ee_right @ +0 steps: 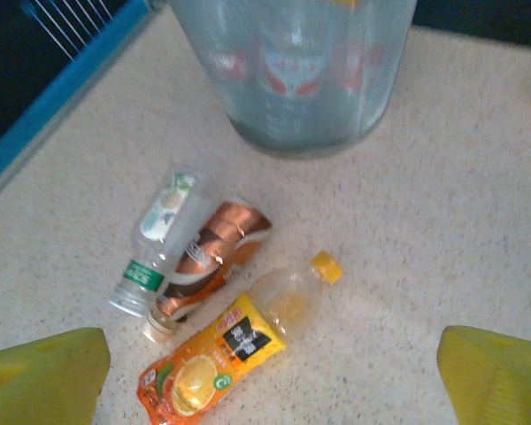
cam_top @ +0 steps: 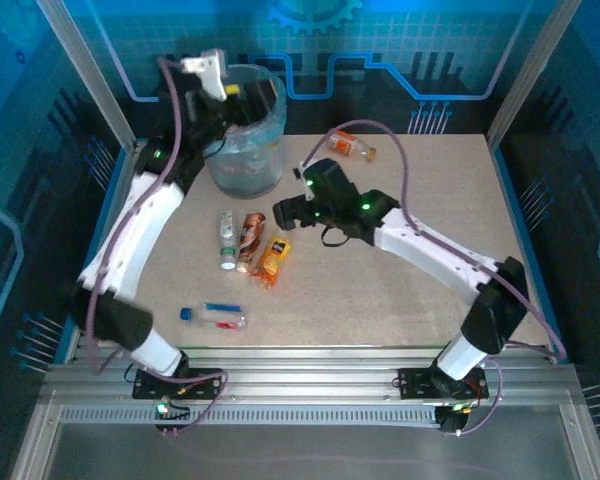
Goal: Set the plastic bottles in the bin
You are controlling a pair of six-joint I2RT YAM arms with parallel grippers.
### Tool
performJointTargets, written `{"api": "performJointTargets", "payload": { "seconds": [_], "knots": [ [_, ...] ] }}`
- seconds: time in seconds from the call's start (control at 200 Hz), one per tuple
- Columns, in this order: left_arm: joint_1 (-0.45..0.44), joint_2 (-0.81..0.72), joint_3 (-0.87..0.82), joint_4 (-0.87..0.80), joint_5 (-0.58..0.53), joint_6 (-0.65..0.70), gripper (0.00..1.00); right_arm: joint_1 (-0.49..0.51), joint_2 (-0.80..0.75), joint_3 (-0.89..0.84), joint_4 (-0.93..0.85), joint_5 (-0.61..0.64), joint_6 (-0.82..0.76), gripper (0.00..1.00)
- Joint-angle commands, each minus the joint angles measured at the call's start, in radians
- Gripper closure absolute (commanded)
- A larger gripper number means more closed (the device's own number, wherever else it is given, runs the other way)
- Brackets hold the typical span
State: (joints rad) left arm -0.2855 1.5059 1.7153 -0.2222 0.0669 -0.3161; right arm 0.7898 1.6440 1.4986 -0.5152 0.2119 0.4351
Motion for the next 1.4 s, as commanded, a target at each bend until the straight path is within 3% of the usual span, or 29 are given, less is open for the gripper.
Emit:
{"api": "performJointTargets", "payload": {
  "seconds": [0.0, 0.235, 0.56, 0.985, 1.171, 1.396],
  "knots": [
    [-0.015, -0.184, -0.211, -0.048, -0.039, 0.206, 0.10, 0.066, 0.080, 0.014, -0.052, 0.026, 0.135, 0.00],
    [-0.017, -0.583, -0.542, -0.136, -0.111, 0.261, 0.09, 0.154, 0.239, 0.005, 0.025, 0.032, 0.303, 0.00],
    [-0.017, -0.817, -0.656, -0.261, -0.192, 0.284, 0.07, 0.177, 0.380, -0.024, 0.071, 0.058, 0.411, 0.03],
    [-0.017, -0.853, -0.671, -0.284, -0.199, 0.270, 0.06, 0.124, 0.391, -0.128, 0.147, -0.026, 0.463, 0.29],
    [-0.017, -0.824, -0.648, -0.273, -0.194, 0.206, 0.06, 0.121, 0.277, -0.220, 0.190, -0.021, 0.426, 0.42],
    [-0.016, -0.677, -0.549, -0.294, -0.135, 0.051, 0.06, 0.141, 0.029, -0.397, 0.302, 0.034, 0.269, 0.45]
  ]
}}
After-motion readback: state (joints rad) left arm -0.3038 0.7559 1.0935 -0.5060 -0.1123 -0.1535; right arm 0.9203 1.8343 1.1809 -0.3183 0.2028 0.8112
